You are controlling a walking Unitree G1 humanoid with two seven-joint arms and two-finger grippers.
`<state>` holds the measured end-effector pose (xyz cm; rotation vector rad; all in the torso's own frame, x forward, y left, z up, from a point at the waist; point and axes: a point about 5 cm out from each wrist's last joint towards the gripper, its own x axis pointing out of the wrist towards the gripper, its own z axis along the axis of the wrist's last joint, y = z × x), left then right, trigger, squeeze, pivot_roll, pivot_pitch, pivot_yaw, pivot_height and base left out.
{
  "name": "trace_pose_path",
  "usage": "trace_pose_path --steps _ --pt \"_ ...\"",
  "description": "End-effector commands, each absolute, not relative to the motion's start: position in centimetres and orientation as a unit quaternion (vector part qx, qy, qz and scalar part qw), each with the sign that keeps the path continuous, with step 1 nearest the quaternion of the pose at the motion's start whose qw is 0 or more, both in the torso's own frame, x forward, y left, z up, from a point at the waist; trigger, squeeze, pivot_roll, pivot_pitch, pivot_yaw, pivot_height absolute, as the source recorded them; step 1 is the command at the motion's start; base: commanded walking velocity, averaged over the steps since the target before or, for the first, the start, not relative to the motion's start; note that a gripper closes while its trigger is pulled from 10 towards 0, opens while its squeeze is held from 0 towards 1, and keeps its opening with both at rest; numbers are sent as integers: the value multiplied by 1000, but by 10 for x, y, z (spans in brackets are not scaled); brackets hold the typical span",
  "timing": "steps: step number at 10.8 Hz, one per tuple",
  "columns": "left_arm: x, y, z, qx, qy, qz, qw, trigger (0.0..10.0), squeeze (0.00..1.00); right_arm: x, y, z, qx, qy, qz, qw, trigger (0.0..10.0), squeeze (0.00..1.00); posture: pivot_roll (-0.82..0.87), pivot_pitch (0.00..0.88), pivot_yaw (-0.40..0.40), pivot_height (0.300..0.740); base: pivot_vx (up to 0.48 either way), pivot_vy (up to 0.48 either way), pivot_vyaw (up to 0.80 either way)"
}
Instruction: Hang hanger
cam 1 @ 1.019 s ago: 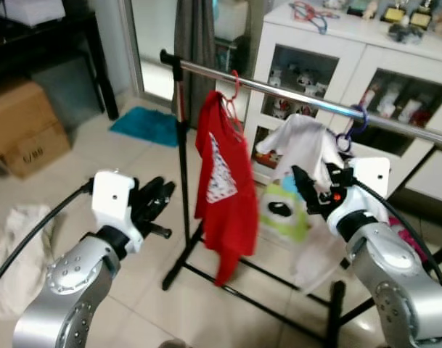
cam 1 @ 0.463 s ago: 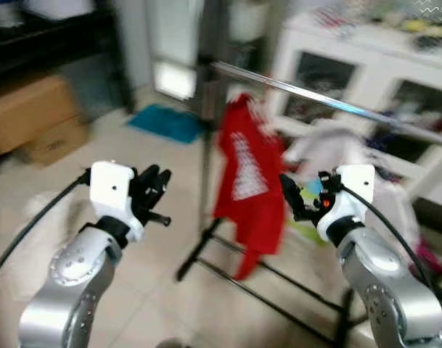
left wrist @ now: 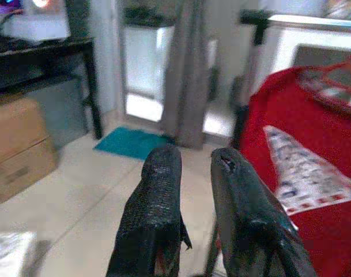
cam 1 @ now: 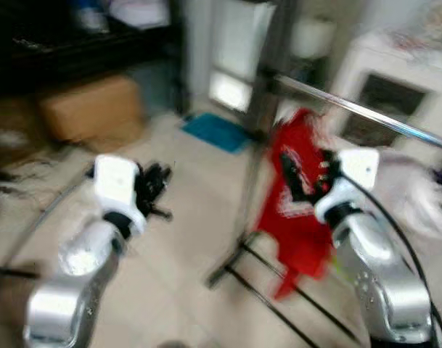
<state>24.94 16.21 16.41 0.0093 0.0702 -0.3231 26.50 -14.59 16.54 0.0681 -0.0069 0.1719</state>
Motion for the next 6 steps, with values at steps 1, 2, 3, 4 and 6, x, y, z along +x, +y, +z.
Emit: trace_pose_path --steps 1,2,3,4,6 --pt "252 160 166 2 35 -163 986 10000 1000 266 -148 165 36 3 76 996 10000 1000 136 1 -39 740 416 0 0" --pt "251 158 166 -4 35 -168 985 10000 1000 265 -148 164 23 2 70 997 10000 1000 137 5 -41 740 420 0 0" --pt "253 159 167 7 32 -173 984 10000 1000 266 -149 163 7 4 63 998 10000 1000 138 18 -59 740 409 0 0" --pt "254 160 169 9 29 -175 984 10000 1000 267 -149 163 5 10 63 998 10000 1000 138 20 -59 740 405 0 0" --pt "249 159 168 14 25 -193 981 10000 1000 264 -151 163 12 8 76 997 10000 1000 145 0 -52 740 405 0 0"
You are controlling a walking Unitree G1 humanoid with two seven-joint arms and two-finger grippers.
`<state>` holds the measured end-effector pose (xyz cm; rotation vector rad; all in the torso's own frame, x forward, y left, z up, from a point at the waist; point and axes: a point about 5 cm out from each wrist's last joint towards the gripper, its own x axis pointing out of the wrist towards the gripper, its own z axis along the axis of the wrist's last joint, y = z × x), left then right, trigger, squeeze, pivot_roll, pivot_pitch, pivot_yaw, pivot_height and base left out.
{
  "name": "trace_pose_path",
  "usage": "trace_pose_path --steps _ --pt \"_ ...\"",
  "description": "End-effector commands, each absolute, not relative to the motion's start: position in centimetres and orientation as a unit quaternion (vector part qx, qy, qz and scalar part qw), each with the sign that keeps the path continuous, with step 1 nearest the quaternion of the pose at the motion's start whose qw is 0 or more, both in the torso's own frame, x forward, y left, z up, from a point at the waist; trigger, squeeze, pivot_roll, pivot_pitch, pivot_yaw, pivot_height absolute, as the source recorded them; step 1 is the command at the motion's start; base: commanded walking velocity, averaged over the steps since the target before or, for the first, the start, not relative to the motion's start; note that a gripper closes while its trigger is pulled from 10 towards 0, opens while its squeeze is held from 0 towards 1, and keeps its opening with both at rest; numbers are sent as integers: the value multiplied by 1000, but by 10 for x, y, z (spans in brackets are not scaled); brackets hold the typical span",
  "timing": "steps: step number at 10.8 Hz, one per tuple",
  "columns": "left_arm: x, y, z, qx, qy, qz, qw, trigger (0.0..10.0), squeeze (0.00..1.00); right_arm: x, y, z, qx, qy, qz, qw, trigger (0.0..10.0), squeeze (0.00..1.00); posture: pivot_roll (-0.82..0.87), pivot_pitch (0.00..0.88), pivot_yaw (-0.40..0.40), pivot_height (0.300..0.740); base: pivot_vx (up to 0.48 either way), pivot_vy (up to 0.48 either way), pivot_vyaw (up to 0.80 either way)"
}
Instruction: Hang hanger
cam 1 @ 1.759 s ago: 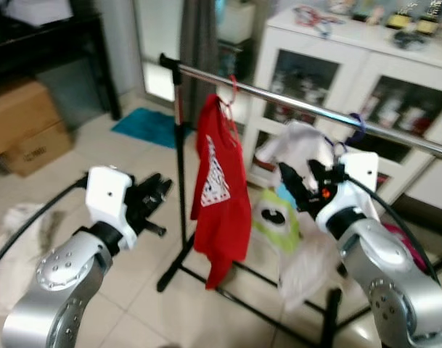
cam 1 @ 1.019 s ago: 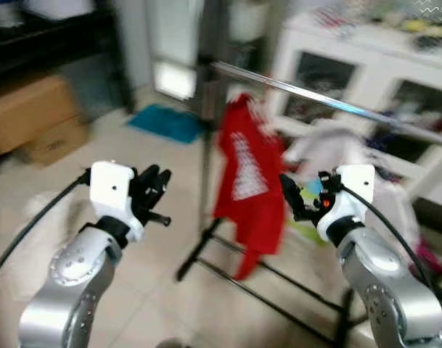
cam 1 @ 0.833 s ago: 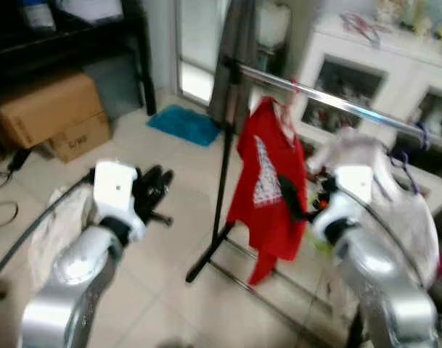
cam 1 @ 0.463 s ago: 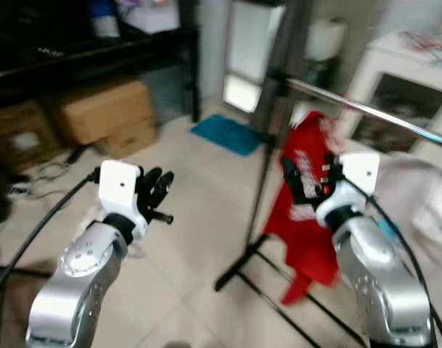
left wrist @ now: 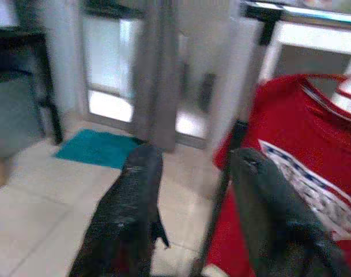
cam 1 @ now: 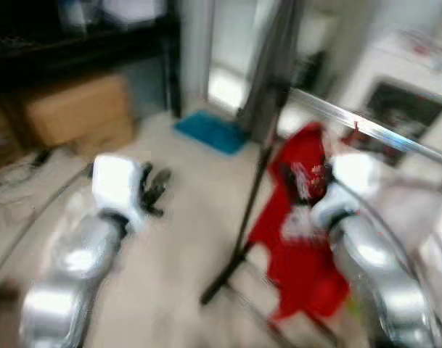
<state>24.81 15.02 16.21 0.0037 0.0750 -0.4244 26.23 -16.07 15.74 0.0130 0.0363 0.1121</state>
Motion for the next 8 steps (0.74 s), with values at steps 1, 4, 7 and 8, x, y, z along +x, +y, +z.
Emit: trace_pose_path --steps 1,4,7,8 --pt "246 155 168 11 26 -215 976 10000 1000 262 -155 166 23 2 73 997 10000 1000 145 0 -47 740 409 0 -681" --pt "237 145 163 3 36 -267 963 10000 529 246 -169 173 33 -18 86 996 10000 1000 124 2 -39 740 135 0 -267" --pt "233 142 161 1 43 -291 956 10000 376 229 -177 169 45 15 126 991 10000 1000 112 25 -43 740 0 0 0" --pt "232 143 161 -1 42 -287 957 10000 380 226 -176 171 44 20 144 988 10000 1000 109 29 -45 740 0 0 0"
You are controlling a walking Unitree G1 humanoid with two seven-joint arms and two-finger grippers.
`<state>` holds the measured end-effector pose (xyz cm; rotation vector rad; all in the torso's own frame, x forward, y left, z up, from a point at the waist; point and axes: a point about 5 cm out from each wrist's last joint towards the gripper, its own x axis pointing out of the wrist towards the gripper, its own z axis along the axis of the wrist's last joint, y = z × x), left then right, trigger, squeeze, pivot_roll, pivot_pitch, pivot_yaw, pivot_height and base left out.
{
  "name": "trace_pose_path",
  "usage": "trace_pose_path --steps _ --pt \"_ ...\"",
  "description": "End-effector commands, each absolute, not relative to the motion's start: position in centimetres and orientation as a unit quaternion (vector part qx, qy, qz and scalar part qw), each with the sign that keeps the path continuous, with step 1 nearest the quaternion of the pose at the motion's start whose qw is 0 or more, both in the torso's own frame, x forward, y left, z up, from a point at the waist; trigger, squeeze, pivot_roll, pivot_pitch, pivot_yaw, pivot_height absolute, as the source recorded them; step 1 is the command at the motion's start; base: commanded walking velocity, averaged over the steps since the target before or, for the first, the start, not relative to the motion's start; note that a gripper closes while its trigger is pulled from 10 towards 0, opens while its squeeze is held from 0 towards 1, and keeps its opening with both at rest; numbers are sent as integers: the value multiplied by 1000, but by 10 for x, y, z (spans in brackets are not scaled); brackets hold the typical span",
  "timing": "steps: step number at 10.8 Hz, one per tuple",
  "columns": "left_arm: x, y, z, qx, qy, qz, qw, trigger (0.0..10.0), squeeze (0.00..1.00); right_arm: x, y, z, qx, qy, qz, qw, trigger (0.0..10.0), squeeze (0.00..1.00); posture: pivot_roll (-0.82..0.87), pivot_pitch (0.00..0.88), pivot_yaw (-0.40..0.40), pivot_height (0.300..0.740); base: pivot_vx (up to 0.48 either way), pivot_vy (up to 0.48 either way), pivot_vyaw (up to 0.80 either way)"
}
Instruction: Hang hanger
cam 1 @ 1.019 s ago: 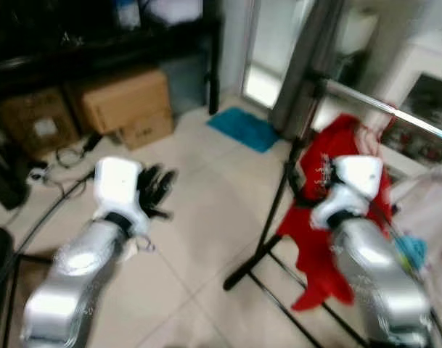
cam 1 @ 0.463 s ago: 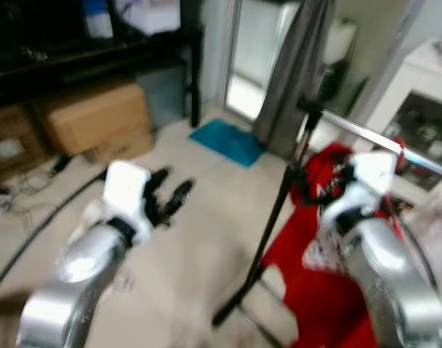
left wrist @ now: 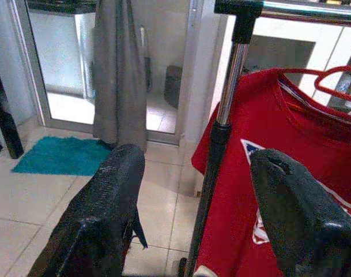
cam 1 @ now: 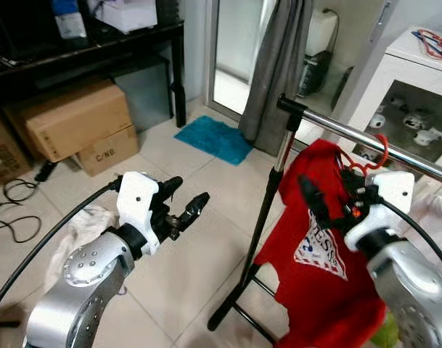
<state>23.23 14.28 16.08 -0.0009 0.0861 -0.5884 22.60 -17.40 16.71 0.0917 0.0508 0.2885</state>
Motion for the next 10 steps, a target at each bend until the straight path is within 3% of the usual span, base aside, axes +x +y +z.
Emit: trace_pose_path --steps 1,2,3,4,5,6,7,8,10 --pt "231 142 160 3 43 -291 956 10000 380 224 -176 172 49 24 144 988 10000 1000 113 24 -44 740 0 0 0" --pt "229 141 159 3 47 -300 953 10000 373 224 -177 174 51 28 142 988 10000 1000 113 24 -44 740 0 0 0" --pt "231 137 158 -1 53 -327 943 10000 263 232 -186 177 16 53 115 992 10000 1000 102 19 -37 740 0 0 0" --pt "228 134 160 -2 54 -365 930 10000 227 236 -191 181 5 57 103 993 10000 1000 101 21 -39 740 0 0 0" --pt "220 129 158 10 71 -429 900 10000 118 238 -202 191 -21 62 101 993 10000 1000 102 13 -36 740 0 0 0" --pt "219 127 158 13 73 -442 894 10000 43 234 -205 197 -32 64 135 988 10000 867 100 7 -34 740 0 0 0" --pt "220 127 159 11 70 -446 892 10000 20 232 -206 200 -42 69 156 984 10000 522 94 3 -31 740 0 0 0" --pt "224 130 158 14 71 -419 905 10000 0 229 -209 201 -62 91 165 980 10000 0 84 0 -29 740 0 0 0" --pt "228 127 157 20 61 -424 903 10000 0 230 -219 195 -62 142 117 981 10000 0 82 0 -33 740 0 0 0"
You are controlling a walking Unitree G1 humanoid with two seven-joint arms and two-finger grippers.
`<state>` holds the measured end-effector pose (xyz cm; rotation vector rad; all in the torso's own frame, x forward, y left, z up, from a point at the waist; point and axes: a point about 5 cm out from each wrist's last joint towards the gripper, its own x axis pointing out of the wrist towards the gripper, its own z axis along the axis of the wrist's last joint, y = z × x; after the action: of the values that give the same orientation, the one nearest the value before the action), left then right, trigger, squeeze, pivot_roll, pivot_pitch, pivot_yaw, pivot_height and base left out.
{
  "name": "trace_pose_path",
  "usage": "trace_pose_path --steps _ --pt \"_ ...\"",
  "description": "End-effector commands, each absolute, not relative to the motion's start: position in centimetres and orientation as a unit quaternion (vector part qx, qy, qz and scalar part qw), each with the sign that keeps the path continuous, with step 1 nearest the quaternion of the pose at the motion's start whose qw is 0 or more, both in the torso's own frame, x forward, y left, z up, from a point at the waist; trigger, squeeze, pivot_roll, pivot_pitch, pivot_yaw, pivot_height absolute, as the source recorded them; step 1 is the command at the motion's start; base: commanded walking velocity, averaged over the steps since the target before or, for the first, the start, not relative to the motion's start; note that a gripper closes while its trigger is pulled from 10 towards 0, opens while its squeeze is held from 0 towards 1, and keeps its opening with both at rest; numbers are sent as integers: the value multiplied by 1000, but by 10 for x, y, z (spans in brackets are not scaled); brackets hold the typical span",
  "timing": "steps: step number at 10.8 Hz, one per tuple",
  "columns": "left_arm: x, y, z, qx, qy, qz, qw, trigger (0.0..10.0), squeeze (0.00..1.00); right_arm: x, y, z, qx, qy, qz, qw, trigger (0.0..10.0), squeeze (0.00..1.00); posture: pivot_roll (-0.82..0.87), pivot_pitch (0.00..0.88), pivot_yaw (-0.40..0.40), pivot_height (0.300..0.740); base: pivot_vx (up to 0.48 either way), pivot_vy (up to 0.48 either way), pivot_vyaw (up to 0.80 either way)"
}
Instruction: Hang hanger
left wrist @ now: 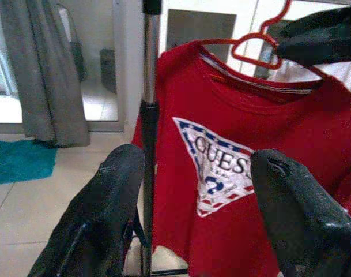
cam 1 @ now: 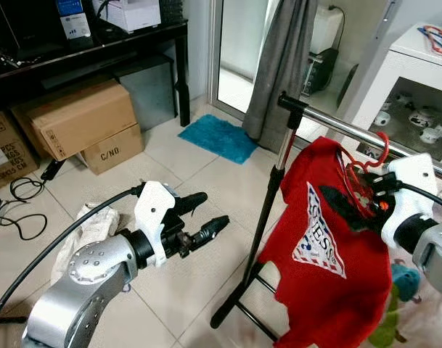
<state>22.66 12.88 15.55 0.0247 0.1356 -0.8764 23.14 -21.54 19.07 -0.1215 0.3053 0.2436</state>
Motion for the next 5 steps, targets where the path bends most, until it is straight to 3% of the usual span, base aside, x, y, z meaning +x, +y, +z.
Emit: trace_pose_path --steps 1,5 --pt "226 124 156 20 67 -444 893 10000 0 234 -227 193 -63 166 90 980 10000 0 80 0 -31 740 0 0 0" --pt "221 117 154 16 98 -530 842 10000 0 254 -246 191 -40 202 23 978 10000 0 77 0 -21 740 0 0 0"
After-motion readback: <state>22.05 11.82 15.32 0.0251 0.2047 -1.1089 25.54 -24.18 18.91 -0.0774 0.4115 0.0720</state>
